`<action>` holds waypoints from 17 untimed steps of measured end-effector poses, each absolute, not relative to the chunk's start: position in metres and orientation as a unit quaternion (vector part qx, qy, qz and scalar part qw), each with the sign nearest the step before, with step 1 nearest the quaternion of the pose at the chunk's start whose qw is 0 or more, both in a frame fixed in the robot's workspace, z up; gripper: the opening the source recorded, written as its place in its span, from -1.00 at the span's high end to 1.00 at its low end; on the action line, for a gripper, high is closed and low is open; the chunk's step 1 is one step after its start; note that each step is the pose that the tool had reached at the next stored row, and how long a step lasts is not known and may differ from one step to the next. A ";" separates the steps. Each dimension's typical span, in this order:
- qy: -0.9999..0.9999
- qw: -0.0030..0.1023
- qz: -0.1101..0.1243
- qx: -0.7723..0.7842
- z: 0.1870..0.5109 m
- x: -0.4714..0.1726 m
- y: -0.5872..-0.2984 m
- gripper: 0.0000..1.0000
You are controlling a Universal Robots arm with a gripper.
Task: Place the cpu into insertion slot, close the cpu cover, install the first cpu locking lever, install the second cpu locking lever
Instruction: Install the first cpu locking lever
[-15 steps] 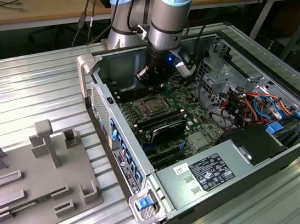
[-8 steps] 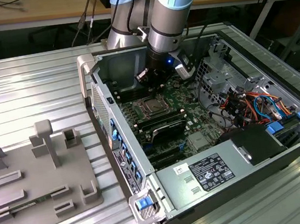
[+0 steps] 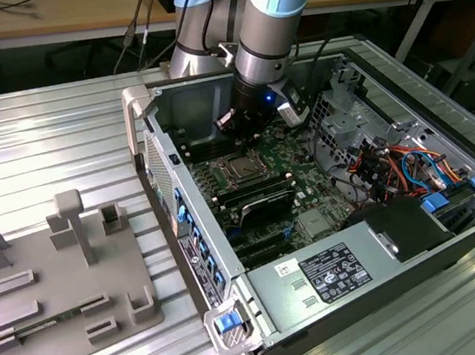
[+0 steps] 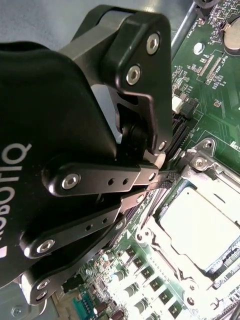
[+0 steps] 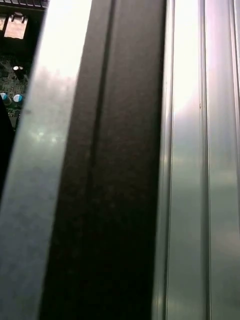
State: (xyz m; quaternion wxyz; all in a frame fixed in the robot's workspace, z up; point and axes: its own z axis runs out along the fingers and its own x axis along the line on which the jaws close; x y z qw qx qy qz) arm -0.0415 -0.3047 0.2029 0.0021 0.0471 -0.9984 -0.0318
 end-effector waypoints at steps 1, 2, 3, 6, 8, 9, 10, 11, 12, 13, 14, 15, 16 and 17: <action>-0.998 0.002 -0.032 0.047 0.203 -0.041 -0.305 0.79; -0.998 0.002 -0.032 0.047 0.203 -0.041 -0.305 0.79; -0.998 0.002 -0.032 0.047 0.204 -0.041 -0.305 0.79; -0.998 0.002 -0.032 0.047 0.207 -0.041 -0.305 0.79; -0.998 0.002 -0.033 0.047 0.208 -0.041 -0.305 0.79; -0.998 0.002 -0.033 0.047 0.208 -0.041 -0.305 0.79; -0.998 0.002 -0.034 0.047 0.208 -0.041 -0.305 0.79; -0.998 0.002 -0.035 0.047 0.207 -0.041 -0.305 0.79; -0.998 0.002 -0.035 0.047 0.207 -0.040 -0.306 0.79; -0.998 0.002 -0.036 0.047 0.207 -0.040 -0.306 0.79; -0.998 0.002 -0.037 0.047 0.207 -0.040 -0.307 0.79; -0.998 0.002 -0.037 0.047 0.207 -0.040 -0.307 0.79; -0.998 0.002 -0.037 0.047 0.207 -0.040 -0.307 0.79; -0.998 0.002 -0.037 0.047 0.207 -0.040 -0.308 0.79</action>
